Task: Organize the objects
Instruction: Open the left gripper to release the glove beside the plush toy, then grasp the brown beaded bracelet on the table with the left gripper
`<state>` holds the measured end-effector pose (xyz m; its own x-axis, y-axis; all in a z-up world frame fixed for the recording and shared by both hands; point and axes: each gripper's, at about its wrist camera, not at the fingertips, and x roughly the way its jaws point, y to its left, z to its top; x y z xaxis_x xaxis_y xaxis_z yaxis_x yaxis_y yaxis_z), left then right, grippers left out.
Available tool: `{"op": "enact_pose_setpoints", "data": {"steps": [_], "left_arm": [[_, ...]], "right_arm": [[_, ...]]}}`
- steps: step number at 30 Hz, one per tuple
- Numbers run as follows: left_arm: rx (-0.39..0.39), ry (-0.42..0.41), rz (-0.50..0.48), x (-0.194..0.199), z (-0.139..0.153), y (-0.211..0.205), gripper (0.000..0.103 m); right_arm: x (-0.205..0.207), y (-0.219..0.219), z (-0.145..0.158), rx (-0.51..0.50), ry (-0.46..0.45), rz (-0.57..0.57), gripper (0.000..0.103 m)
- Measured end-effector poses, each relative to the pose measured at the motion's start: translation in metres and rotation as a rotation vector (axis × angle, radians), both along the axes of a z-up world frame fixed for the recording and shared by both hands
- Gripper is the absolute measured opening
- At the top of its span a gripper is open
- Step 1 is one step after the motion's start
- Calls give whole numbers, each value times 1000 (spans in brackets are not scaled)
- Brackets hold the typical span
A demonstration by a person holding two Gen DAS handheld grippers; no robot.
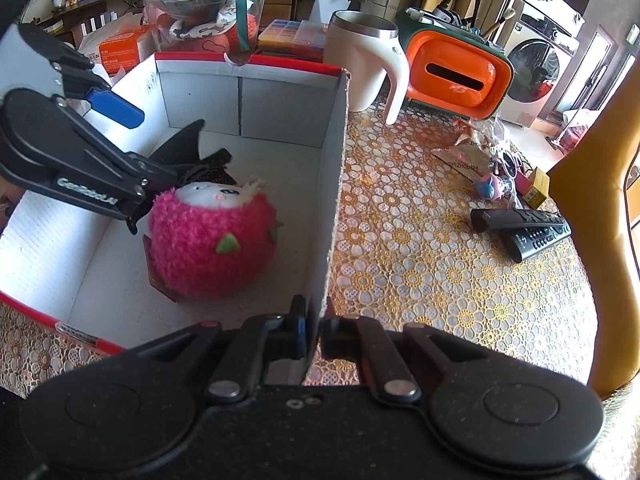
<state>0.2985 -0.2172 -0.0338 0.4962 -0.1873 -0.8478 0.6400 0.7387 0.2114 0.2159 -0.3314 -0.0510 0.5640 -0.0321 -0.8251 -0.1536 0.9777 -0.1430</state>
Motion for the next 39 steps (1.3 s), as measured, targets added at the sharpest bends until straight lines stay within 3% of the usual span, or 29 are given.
{"op": "enact_pose_setpoints", "data": {"steps": [23,39], "left_arm": [[-170,-8,38,-62,53,75,62],[-192,0,131,-106,60,164,72]], "right_arm": [[-5,12,-1,-58,-9,19,6],[-4,8,-1,-61,-16,40,6]]}}
